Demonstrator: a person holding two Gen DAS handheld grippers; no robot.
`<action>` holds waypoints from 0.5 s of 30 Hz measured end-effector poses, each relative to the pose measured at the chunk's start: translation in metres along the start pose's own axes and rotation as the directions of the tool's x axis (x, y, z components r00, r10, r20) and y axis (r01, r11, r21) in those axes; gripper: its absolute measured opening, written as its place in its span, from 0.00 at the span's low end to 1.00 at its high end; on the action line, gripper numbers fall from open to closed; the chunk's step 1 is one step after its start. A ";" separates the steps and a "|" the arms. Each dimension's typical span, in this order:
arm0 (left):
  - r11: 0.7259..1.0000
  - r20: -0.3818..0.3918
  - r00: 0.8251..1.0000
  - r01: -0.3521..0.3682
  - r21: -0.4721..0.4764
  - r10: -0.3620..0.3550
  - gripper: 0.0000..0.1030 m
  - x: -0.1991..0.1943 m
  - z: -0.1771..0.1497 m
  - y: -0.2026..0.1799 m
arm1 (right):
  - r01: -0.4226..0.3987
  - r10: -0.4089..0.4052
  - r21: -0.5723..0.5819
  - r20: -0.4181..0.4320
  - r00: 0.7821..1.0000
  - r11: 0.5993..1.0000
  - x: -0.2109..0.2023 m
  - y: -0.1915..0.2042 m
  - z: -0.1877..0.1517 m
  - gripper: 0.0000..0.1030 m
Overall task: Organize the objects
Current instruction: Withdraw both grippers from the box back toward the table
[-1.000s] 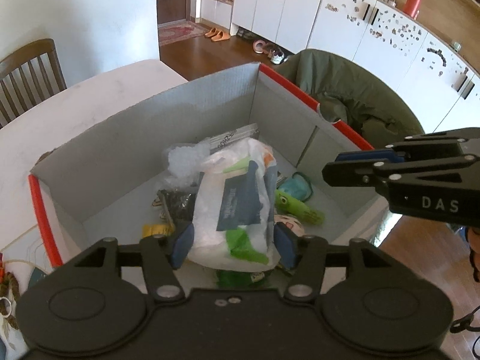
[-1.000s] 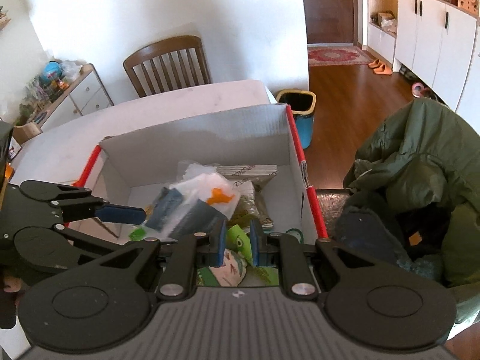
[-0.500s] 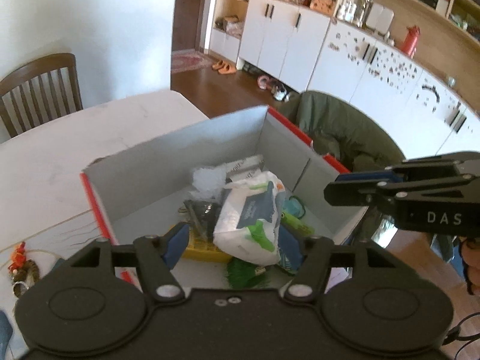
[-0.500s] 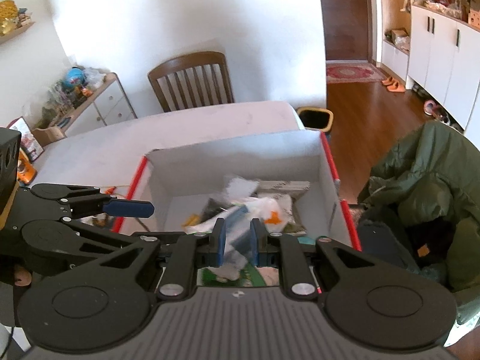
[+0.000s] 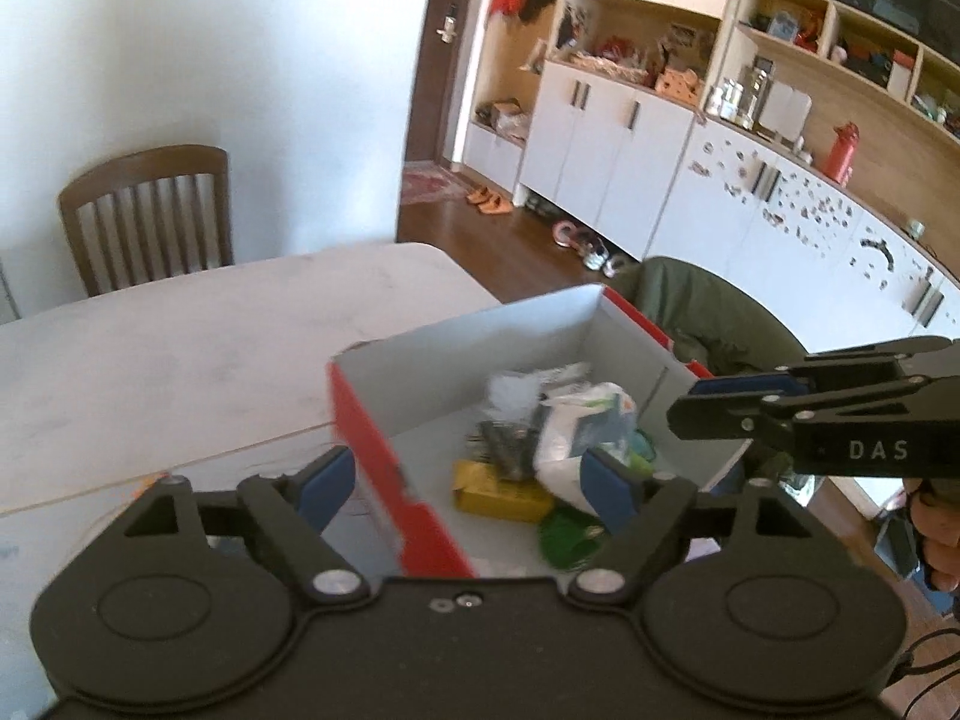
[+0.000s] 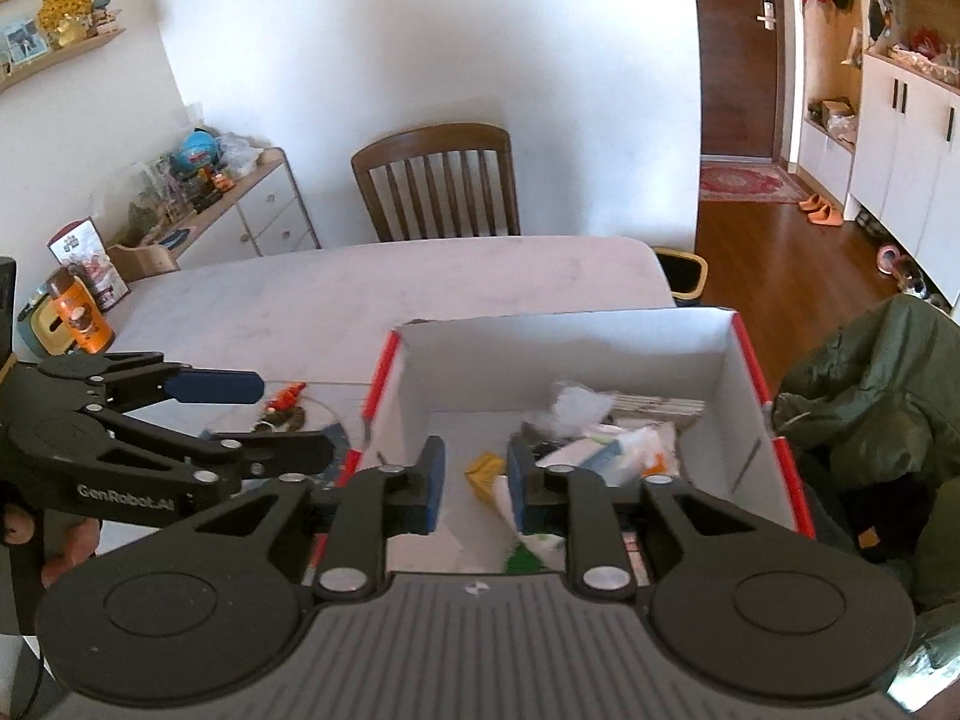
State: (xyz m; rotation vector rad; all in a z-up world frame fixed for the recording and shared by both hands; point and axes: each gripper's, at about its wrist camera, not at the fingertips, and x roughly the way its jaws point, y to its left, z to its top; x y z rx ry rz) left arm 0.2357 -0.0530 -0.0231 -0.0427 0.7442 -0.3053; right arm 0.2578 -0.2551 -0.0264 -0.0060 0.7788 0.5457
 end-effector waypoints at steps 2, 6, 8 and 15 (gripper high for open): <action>1.000 0.010 1.000 -0.013 -0.013 0.013 0.81 -0.009 -0.002 0.010 | -0.004 0.004 -0.003 0.004 1.000 1.000 0.000 0.009 0.001 0.30; 0.999 0.025 0.999 -0.037 -0.029 0.038 0.86 -0.028 -0.008 0.034 | -0.001 0.002 -0.014 0.014 1.000 1.000 0.001 0.028 0.001 0.50; 0.998 0.028 0.998 -0.050 -0.034 0.051 0.87 -0.036 -0.011 0.045 | 0.000 0.000 -0.022 0.024 1.000 1.000 0.001 0.038 0.000 0.55; 0.995 0.028 0.996 -0.080 -0.060 0.082 0.97 -0.054 -0.022 0.081 | -0.011 0.011 -0.043 0.020 1.000 0.999 0.012 0.072 -0.001 0.64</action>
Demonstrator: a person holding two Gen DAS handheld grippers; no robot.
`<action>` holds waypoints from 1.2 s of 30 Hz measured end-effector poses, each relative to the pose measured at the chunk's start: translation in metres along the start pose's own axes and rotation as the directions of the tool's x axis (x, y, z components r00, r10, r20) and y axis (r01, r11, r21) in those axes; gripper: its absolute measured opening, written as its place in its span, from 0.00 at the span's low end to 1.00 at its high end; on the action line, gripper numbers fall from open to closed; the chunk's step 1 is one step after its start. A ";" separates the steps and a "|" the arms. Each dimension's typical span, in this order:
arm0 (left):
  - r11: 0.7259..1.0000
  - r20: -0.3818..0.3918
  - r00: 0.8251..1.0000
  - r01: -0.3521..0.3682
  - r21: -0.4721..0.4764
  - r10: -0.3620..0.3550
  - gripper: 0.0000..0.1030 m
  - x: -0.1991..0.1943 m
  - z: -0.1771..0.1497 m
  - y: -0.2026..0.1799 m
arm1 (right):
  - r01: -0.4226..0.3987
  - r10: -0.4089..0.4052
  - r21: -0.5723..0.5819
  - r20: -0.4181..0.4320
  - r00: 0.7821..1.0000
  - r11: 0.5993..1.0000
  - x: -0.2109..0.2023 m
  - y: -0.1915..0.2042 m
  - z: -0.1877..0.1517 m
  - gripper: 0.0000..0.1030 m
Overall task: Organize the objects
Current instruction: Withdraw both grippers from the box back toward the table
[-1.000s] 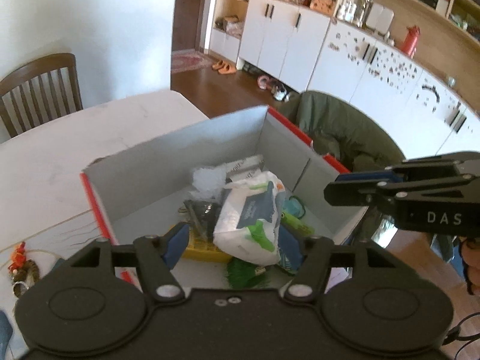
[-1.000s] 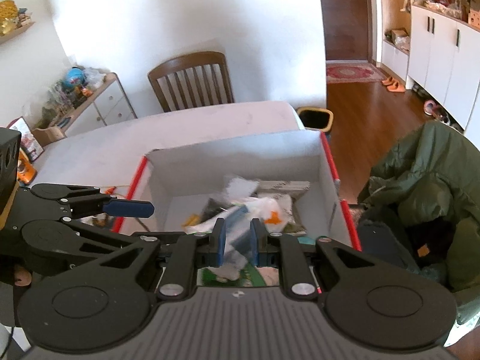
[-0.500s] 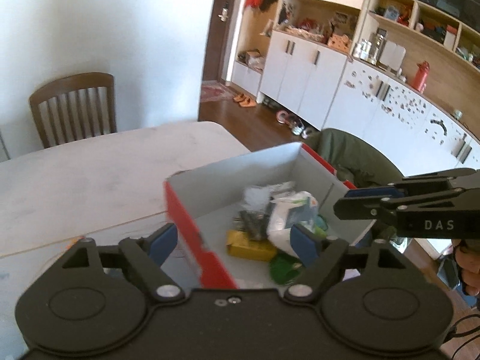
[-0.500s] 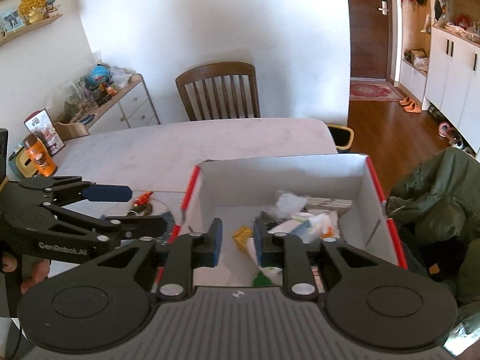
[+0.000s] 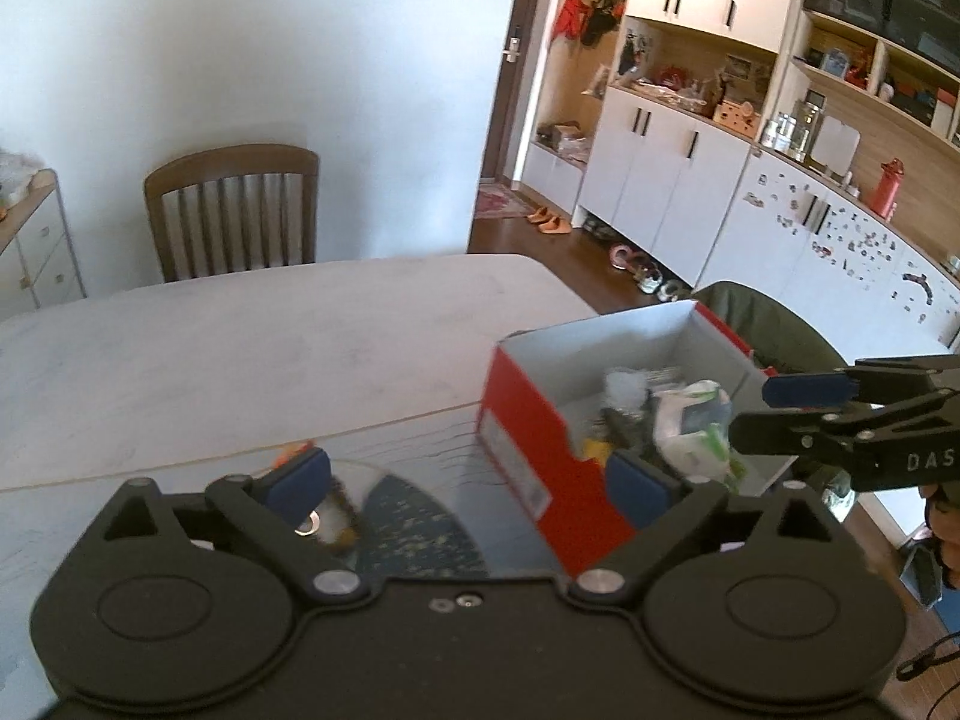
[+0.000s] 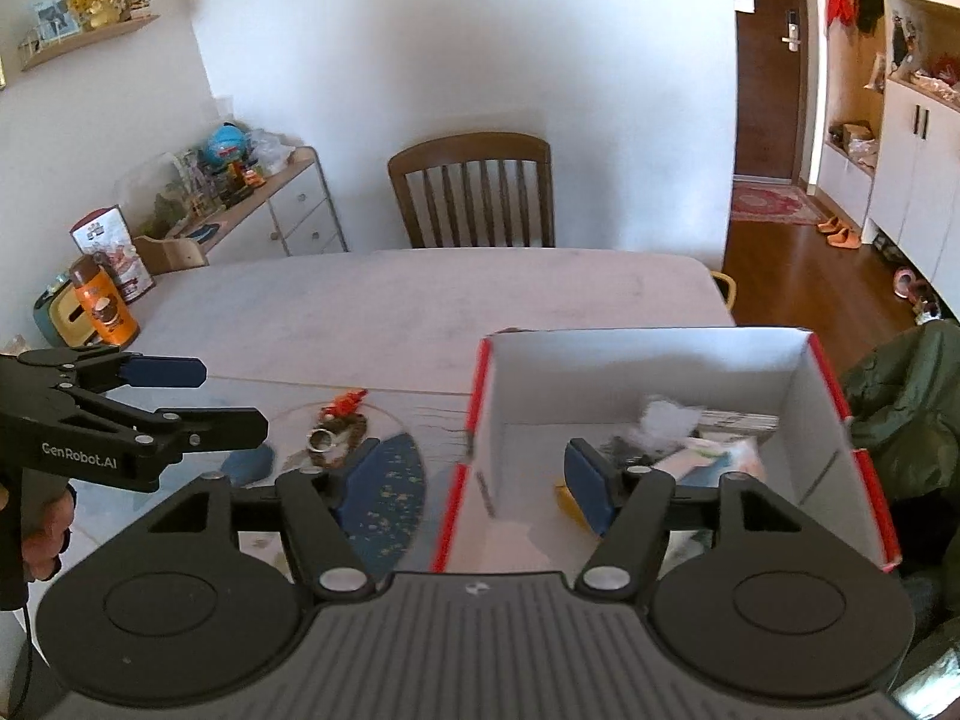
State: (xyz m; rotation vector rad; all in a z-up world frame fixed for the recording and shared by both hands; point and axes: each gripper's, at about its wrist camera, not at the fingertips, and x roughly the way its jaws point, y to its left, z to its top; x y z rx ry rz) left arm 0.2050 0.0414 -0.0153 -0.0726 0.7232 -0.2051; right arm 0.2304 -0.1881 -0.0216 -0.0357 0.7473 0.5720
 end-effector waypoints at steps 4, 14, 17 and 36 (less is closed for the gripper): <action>1.000 -0.003 1.000 -0.021 0.001 0.021 0.99 -0.003 -0.006 0.019 | -0.008 0.008 -0.013 0.003 1.000 1.000 0.007 0.019 0.001 0.71; 0.996 -0.022 0.996 -0.090 -0.021 0.089 1.00 0.010 -0.010 0.074 | -0.014 0.013 -0.044 -0.033 0.999 0.999 0.043 0.063 0.002 0.73; 0.994 -0.040 0.995 -0.097 -0.052 0.095 0.99 0.021 -0.013 0.092 | -0.013 0.011 -0.038 -0.054 0.999 0.999 0.058 0.073 0.001 0.73; 0.995 -0.146 0.989 -0.041 -0.088 0.028 0.99 0.103 -0.027 0.150 | 0.054 -0.057 -0.023 -0.155 0.986 0.998 0.173 0.098 -0.009 0.73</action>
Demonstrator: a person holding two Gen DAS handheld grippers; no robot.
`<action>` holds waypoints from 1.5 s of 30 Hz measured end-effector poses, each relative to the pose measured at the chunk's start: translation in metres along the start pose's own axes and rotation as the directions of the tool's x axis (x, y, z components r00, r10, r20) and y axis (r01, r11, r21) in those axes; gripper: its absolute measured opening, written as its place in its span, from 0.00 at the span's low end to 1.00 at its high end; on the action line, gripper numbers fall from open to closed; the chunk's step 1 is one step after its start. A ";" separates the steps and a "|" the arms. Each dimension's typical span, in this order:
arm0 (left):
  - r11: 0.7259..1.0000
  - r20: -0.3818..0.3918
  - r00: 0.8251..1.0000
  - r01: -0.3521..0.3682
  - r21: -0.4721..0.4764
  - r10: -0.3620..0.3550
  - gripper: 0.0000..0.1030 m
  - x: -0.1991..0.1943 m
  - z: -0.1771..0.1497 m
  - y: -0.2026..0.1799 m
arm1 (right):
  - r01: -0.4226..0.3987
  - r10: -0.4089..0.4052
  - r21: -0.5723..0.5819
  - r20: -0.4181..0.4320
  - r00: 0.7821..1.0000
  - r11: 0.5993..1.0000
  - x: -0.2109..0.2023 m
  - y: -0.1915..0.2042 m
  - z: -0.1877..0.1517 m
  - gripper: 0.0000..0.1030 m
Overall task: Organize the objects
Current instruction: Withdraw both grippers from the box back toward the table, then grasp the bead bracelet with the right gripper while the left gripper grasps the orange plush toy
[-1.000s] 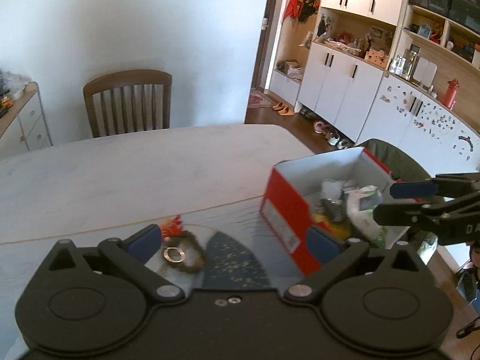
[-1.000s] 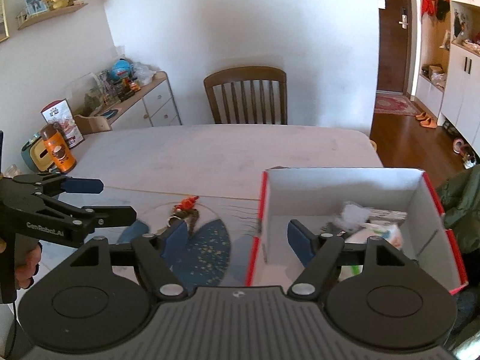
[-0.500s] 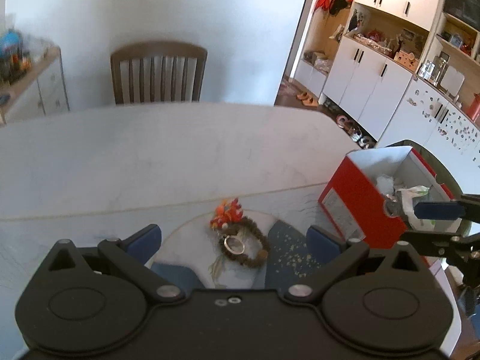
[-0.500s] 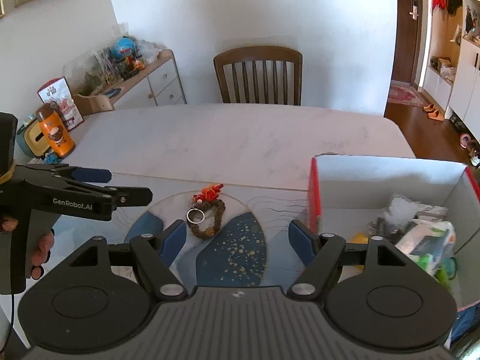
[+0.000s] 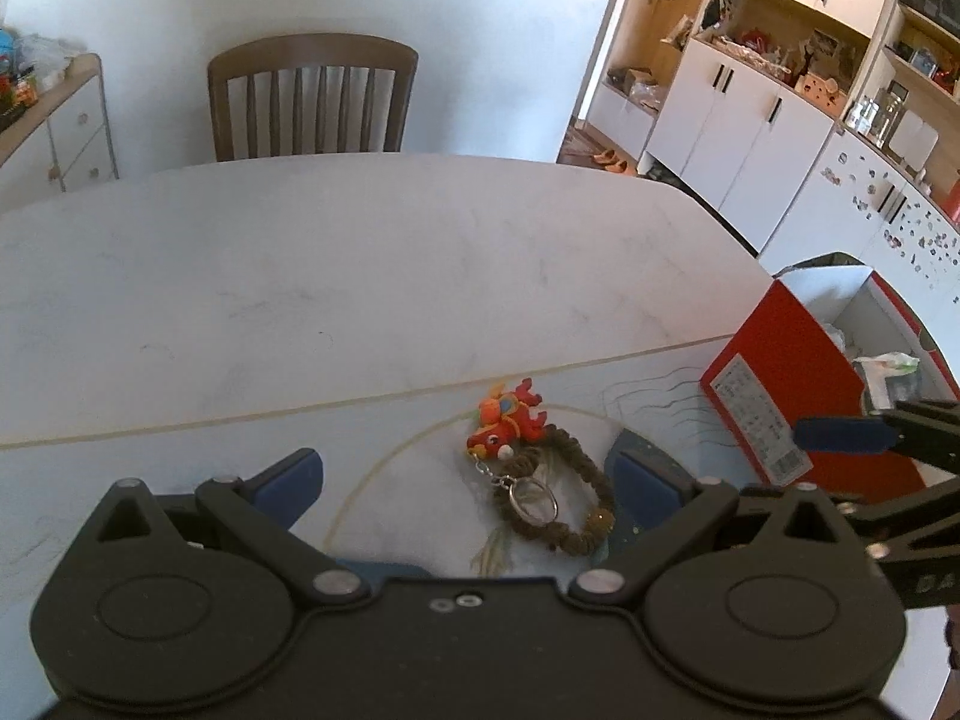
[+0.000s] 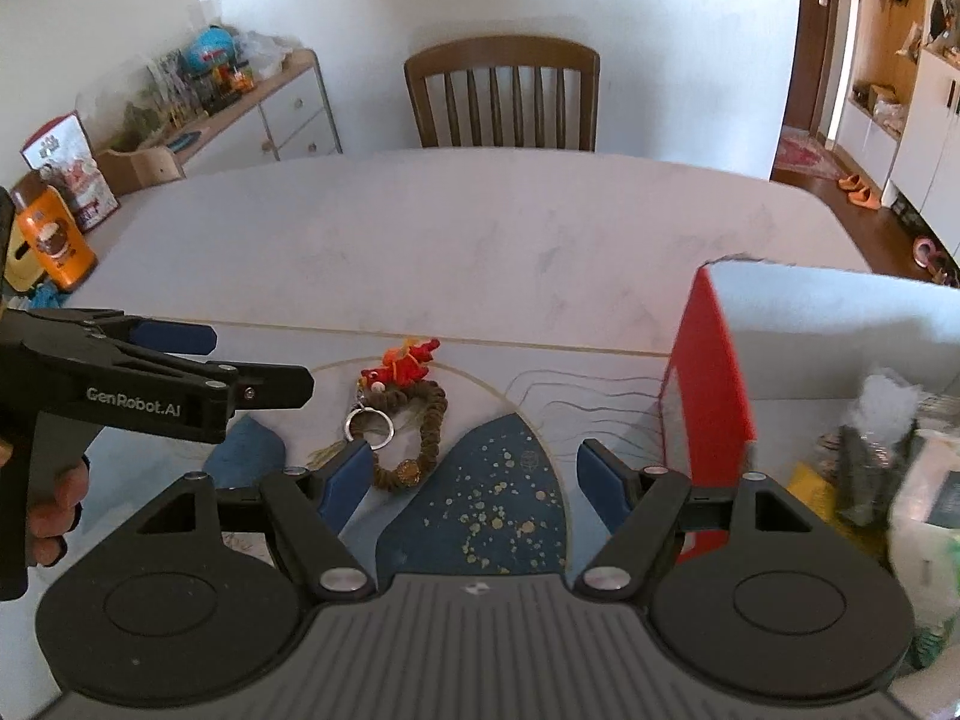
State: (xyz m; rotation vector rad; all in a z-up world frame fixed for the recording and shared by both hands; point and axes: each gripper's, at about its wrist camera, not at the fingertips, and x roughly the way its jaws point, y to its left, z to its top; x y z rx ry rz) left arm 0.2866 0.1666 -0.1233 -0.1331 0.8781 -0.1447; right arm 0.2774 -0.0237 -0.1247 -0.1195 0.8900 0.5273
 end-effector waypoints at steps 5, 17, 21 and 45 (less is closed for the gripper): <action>1.000 -0.016 1.000 0.006 0.019 -0.006 0.99 0.022 0.005 -0.001 | 0.013 -0.013 -0.012 -0.024 1.000 1.000 0.029 0.001 0.003 0.73; 0.998 -0.045 0.998 0.049 0.027 -0.048 0.87 0.062 0.012 -0.002 | -0.011 0.010 0.000 -0.082 0.997 1.000 0.071 -0.001 0.003 0.59; 0.997 -0.044 0.997 0.062 0.046 -0.060 0.77 0.069 0.011 -0.007 | -0.012 0.013 0.005 -0.082 0.997 1.000 0.079 0.001 0.004 0.55; 0.992 -0.036 0.995 0.098 0.078 -0.095 0.36 0.077 0.010 -0.013 | 0.003 -0.008 -0.050 -0.083 0.997 0.999 0.097 0.015 0.009 0.12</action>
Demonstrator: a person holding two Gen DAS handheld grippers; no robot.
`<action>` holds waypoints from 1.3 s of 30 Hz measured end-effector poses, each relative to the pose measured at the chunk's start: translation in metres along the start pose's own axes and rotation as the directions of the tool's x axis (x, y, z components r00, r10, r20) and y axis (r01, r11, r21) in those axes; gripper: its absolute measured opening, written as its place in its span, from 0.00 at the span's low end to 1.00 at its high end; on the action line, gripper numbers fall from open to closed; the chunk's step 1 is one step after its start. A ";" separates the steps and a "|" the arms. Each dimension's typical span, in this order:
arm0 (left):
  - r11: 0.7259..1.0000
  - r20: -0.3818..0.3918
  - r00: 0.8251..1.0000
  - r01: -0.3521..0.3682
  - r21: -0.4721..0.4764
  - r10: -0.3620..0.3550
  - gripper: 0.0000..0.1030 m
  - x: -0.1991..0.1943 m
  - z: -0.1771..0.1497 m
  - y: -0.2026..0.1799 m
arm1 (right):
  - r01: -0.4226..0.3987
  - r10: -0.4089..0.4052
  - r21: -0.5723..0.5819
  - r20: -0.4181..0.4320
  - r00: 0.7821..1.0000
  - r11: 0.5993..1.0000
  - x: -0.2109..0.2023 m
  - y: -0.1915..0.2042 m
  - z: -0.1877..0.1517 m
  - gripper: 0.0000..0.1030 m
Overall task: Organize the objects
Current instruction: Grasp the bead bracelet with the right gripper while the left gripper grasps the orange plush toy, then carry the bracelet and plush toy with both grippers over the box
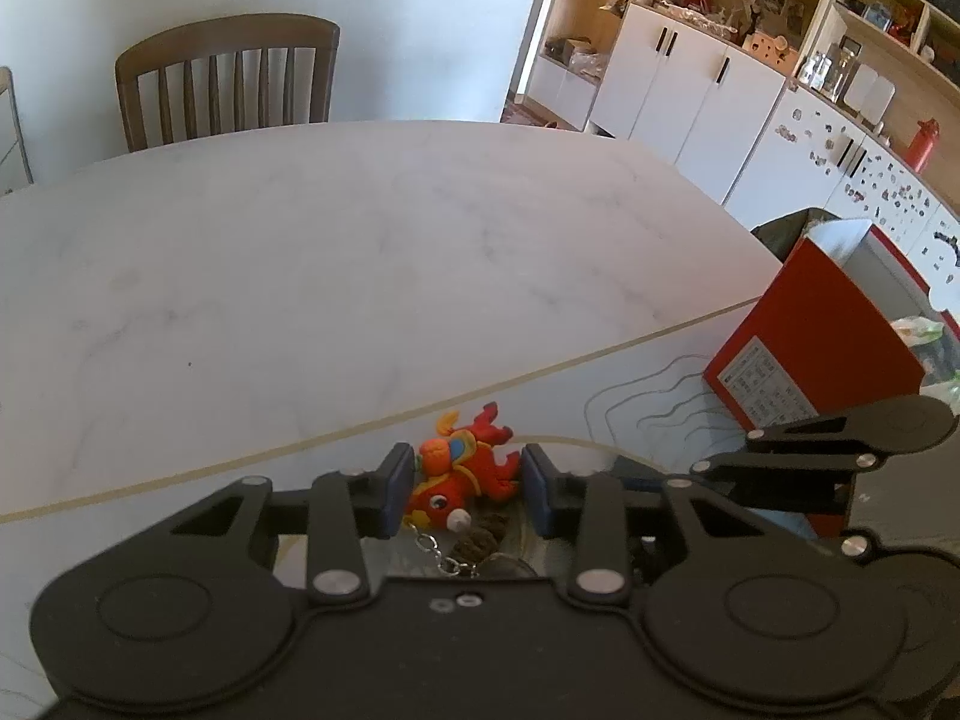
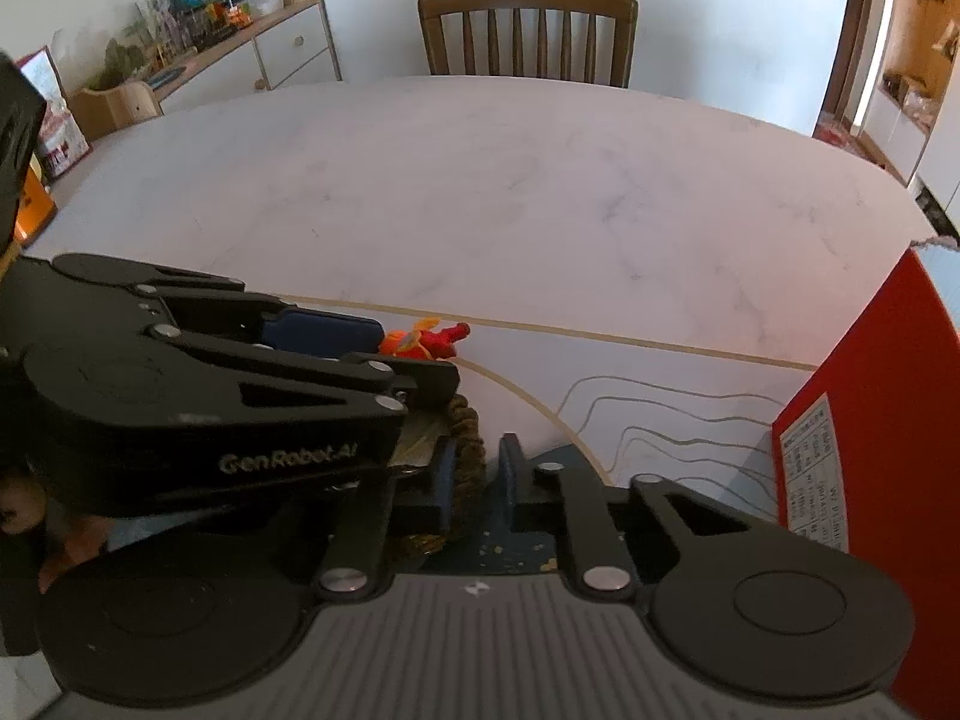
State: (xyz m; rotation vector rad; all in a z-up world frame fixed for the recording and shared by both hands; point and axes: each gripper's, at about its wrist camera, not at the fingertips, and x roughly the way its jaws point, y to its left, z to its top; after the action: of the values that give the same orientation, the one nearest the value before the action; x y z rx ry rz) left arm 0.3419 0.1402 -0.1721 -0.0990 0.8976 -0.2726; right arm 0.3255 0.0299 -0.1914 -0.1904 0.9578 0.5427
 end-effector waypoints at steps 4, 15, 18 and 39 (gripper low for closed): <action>1.000 0.003 1.000 0.006 -0.028 -0.006 0.36 -0.007 0.001 0.006 | 0.004 -0.004 0.013 -0.008 1.000 1.000 -0.001 -0.003 0.000 0.08; 0.998 0.020 1.000 0.012 -0.067 -0.011 0.36 -0.039 -0.004 0.007 | 0.020 -0.019 0.092 -0.012 1.000 0.996 -0.029 -0.022 -0.012 0.08; 0.997 0.019 1.000 0.017 -0.071 -0.016 0.36 -0.049 -0.008 0.002 | 0.013 -0.014 0.122 0.002 1.000 0.992 -0.045 -0.027 -0.015 0.07; 1.000 0.074 0.997 0.017 0.025 -0.019 0.36 -0.137 -0.019 -0.095 | -0.041 0.011 0.204 0.143 0.990 0.978 -0.189 -0.053 -0.050 0.07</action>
State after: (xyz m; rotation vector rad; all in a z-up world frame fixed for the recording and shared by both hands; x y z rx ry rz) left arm 0.2281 0.0875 -0.0608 -0.0944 0.8199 -0.2951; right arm 0.2308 -0.1015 -0.0695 0.0471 0.8727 0.4703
